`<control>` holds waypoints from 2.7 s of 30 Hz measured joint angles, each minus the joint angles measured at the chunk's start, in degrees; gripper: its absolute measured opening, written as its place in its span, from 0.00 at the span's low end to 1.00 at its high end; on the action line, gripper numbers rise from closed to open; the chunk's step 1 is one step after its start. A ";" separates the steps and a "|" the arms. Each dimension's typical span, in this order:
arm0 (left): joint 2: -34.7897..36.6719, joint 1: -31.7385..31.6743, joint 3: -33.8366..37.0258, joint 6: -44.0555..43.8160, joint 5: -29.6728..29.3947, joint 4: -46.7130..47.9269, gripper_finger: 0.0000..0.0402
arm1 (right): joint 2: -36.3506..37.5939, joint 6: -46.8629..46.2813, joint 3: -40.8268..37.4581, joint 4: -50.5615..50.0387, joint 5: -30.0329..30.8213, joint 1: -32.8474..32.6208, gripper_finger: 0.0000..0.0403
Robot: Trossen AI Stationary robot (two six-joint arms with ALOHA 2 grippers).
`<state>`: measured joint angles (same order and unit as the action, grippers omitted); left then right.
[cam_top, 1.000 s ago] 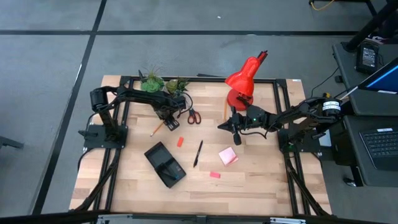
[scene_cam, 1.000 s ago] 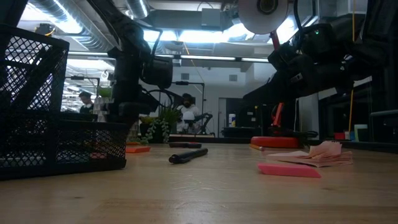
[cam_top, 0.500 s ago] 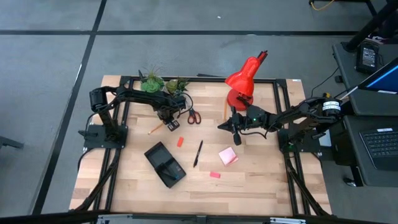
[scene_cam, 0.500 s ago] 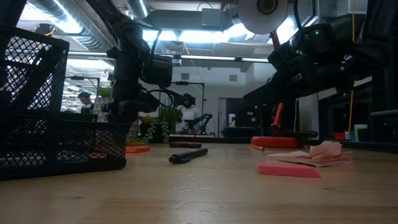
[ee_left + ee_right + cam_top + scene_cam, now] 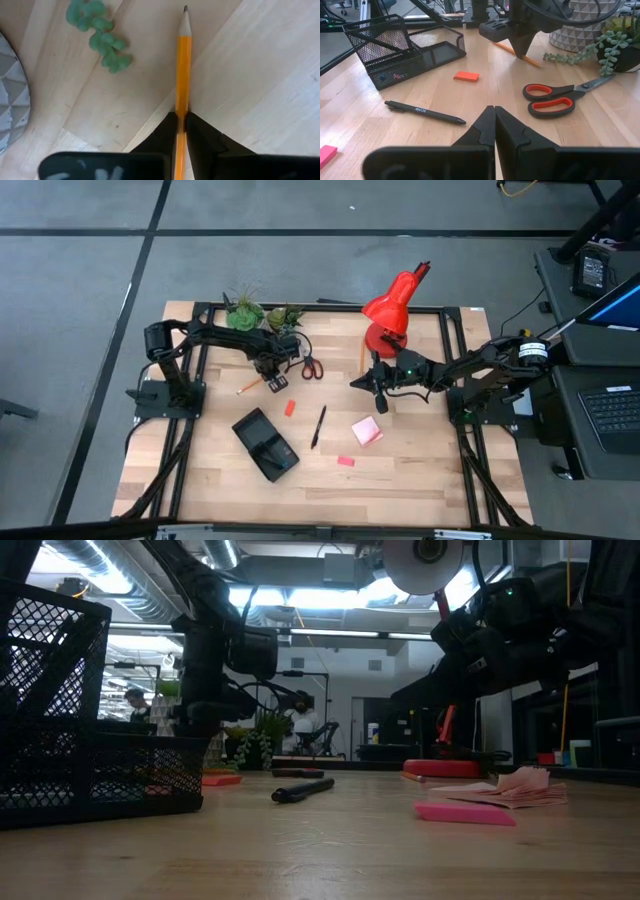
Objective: Pick and place office supplies into organizer
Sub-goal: Put the left yellow pencil into the black desk organizer
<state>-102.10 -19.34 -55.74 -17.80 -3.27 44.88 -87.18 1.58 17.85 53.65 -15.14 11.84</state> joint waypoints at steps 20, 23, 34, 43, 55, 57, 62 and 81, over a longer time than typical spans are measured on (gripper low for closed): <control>8.90 1.74 0.25 2.58 2.45 -1.24 0.05 | -0.02 0.00 0.02 -0.16 -0.01 -0.02 0.02; 10.76 2.53 0.21 3.07 1.88 -1.39 0.05 | -0.02 0.07 0.02 -0.21 0.00 -0.02 0.02; 20.47 7.94 0.08 7.46 -1.02 -3.75 0.05 | -0.02 0.37 0.02 -0.35 0.00 -0.02 0.02; 29.21 13.35 0.04 15.02 -1.88 -8.41 0.05 | -0.02 0.64 0.02 -0.43 0.00 -0.02 0.02; 37.07 23.36 0.01 18.60 -1.83 -10.58 0.05 | -0.02 1.96 0.02 -1.33 0.02 -0.02 0.02; 37.87 25.51 0.01 18.60 -1.84 -10.77 0.05 | -0.02 1.97 0.02 -1.09 0.02 -0.02 0.02; 38.49 31.28 0.01 18.56 -1.84 -11.95 0.05 | -0.02 1.95 0.02 -0.71 0.42 -0.02 0.02; 38.20 49.76 -0.01 14.17 -8.69 -21.94 0.05 | -0.02 -1.48 0.02 1.92 0.61 0.00 0.02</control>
<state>-63.90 30.42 -55.75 -3.63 -11.96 22.94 -87.20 0.10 17.87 55.57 -14.52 11.84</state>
